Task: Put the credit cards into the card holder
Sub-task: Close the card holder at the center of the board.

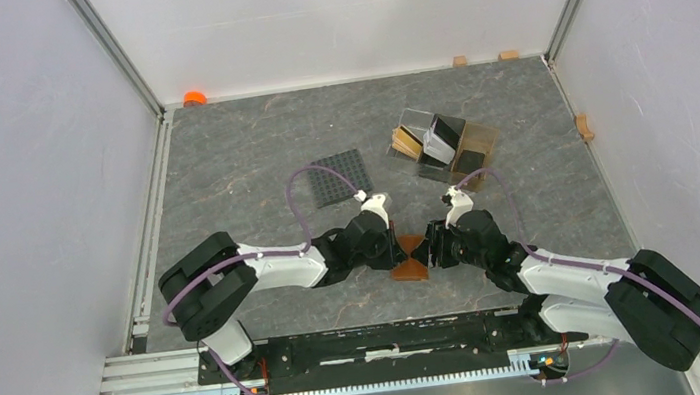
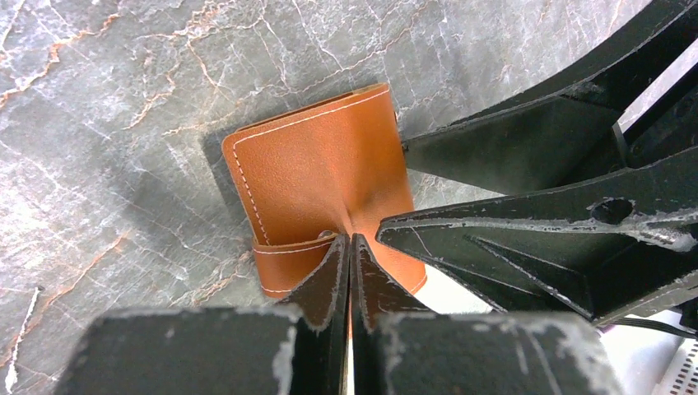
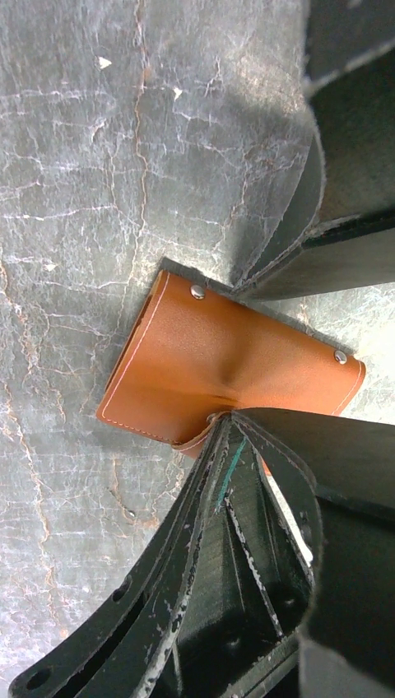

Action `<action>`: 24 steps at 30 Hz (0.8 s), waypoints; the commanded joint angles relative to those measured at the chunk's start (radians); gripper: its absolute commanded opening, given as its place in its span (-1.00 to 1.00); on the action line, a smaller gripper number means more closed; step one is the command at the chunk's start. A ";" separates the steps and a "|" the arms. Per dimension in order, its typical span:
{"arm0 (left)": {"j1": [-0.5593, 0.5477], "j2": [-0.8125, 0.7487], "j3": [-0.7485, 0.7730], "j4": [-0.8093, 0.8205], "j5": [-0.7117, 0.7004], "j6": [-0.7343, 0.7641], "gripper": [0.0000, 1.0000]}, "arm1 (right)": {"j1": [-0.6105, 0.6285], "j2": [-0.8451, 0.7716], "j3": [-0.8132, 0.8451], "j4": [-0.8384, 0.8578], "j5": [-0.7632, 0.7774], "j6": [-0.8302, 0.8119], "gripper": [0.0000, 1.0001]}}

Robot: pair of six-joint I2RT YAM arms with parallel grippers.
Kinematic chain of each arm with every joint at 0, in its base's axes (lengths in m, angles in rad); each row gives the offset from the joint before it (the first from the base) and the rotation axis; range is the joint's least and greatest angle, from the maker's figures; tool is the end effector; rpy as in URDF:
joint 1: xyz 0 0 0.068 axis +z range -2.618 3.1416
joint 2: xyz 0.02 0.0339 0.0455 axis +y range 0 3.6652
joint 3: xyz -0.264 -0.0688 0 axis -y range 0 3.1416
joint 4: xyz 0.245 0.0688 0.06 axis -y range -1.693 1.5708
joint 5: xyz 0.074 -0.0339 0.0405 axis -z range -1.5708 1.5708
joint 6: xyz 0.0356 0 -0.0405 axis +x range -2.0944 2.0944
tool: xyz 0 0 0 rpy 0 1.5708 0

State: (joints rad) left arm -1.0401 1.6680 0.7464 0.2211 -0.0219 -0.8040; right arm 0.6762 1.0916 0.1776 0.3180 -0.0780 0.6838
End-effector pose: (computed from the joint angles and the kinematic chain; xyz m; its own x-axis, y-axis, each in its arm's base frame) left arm 0.1653 -0.2802 0.1467 -0.8412 0.0109 -0.5406 0.3574 0.7615 -0.5408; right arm 0.1433 0.1186 0.1289 -0.7653 0.1934 -0.6139 -0.2461 0.7934 0.5567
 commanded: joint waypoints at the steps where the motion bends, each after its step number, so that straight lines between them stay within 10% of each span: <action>1: -0.004 0.017 -0.057 -0.028 0.006 0.010 -0.96 | 0.005 0.005 -0.036 -0.132 0.021 -0.009 0.12; 24: 0.122 0.133 -0.220 0.343 0.215 -0.023 -0.96 | 0.005 -0.019 0.000 -0.198 0.063 -0.021 0.12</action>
State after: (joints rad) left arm -0.9424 1.7370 0.5884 0.6296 0.1902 -0.8261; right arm 0.6788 1.0592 0.1822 0.2623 -0.0582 0.6834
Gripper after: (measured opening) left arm 0.029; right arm 0.556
